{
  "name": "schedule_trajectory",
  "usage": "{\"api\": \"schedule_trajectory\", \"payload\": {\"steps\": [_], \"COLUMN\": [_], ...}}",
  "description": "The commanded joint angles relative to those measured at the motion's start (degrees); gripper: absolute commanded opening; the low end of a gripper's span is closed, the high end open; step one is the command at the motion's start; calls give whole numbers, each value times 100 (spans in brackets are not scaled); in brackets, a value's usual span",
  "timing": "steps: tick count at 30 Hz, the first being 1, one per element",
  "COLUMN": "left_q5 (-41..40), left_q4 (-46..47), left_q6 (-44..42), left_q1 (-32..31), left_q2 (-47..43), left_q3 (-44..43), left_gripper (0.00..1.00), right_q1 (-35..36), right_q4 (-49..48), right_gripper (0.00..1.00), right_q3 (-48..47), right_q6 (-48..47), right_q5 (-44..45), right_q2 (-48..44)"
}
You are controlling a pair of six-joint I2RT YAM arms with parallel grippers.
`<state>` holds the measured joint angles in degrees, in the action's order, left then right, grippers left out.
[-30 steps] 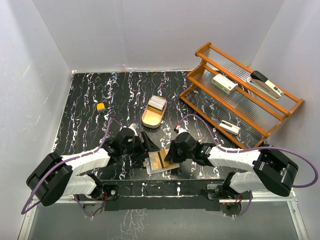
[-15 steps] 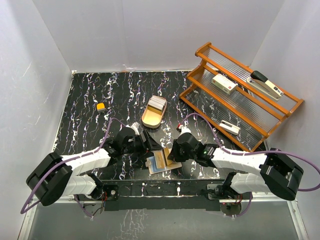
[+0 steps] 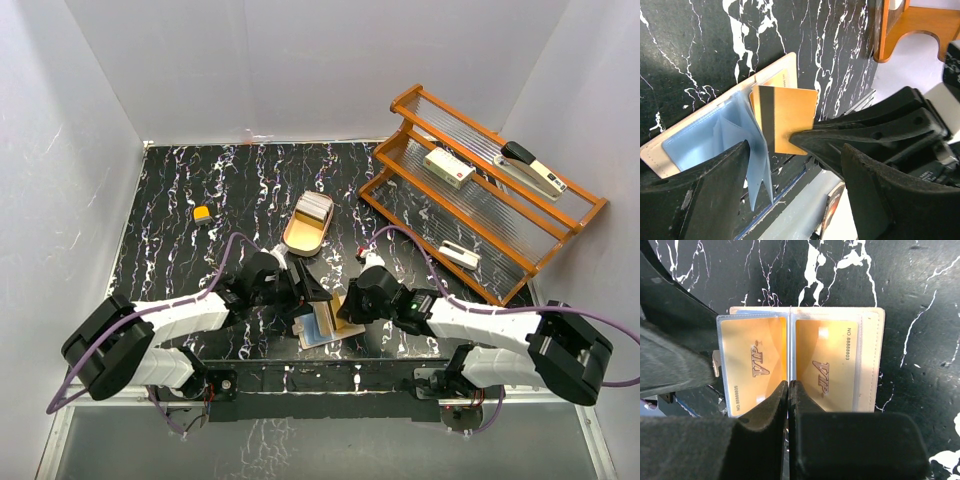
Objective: Put the credit cards into the card holder
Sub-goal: Turn over the card slot in the card holder.
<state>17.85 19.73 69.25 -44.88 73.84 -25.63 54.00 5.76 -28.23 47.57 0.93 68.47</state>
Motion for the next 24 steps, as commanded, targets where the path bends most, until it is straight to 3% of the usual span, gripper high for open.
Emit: {"api": "schedule_trajectory", "payload": {"steps": [1,15,24], "left_q5": [39,-138,-149], "left_q4": [-68,-347,-521], "left_q6": [-169,-302,-399], "left_q1": [-71,-139,-142], "left_q2": [9,-45,6], "left_q3": [-279,-494,-644], "left_gripper": [72,71,71], "right_q1": [23,22,19], "right_q4": [37,46,943], "right_gripper": [0,0,0], "right_q3": [10,-11,-87], "right_q6": [-115,-153,-316], "right_q5": [317,47,20], "right_q2": [-337,-289,-1034]}}
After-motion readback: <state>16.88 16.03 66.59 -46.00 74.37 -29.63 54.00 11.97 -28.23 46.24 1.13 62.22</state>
